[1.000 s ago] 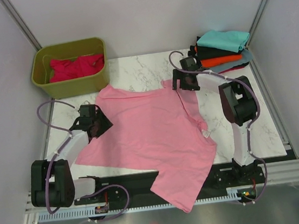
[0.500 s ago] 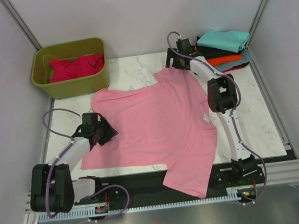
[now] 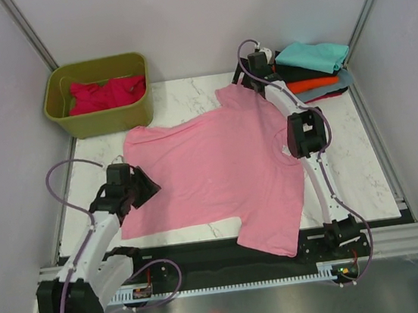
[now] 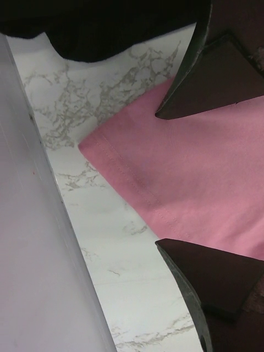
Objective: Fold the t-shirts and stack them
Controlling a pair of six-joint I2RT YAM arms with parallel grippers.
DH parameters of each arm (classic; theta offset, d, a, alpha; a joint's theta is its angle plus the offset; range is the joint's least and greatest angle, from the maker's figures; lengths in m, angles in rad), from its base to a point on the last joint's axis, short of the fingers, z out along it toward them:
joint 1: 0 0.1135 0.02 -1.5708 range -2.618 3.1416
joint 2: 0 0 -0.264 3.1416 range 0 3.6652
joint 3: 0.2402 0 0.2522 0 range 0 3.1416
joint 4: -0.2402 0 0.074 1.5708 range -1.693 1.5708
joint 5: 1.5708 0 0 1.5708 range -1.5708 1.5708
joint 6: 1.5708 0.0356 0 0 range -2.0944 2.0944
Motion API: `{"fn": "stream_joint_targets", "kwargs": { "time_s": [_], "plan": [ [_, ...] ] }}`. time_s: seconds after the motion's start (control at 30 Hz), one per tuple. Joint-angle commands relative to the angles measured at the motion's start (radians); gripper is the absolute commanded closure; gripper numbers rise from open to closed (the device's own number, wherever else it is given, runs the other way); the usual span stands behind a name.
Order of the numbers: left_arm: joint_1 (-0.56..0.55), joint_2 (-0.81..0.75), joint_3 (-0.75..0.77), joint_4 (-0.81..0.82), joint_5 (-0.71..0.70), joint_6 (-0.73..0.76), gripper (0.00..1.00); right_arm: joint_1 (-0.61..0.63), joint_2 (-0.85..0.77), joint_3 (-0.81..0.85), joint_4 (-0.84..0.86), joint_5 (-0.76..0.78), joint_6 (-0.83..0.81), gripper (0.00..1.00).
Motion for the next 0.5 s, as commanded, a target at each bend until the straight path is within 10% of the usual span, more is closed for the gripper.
{"fn": "stream_joint_targets", "kwargs": {
  "time_s": [0.0, 0.27, 0.47],
  "plan": [
    [-0.012, -0.169, 0.072, -0.128, -0.113, -0.028, 0.41, -0.001, -0.039, -0.01, 0.01, 0.077, -0.021, 0.02],
    [-0.025, -0.271, 0.022, -0.153, -0.174, -0.112, 0.42, 0.033, -0.282, -0.097, 0.139, -0.189, -0.019, 0.02],
    [-0.032, -0.226, -0.009, -0.063, -0.176, -0.089, 0.43, 0.082, -0.693, -0.572, 0.15, -0.193, -0.081, 0.02]
  ]
}}
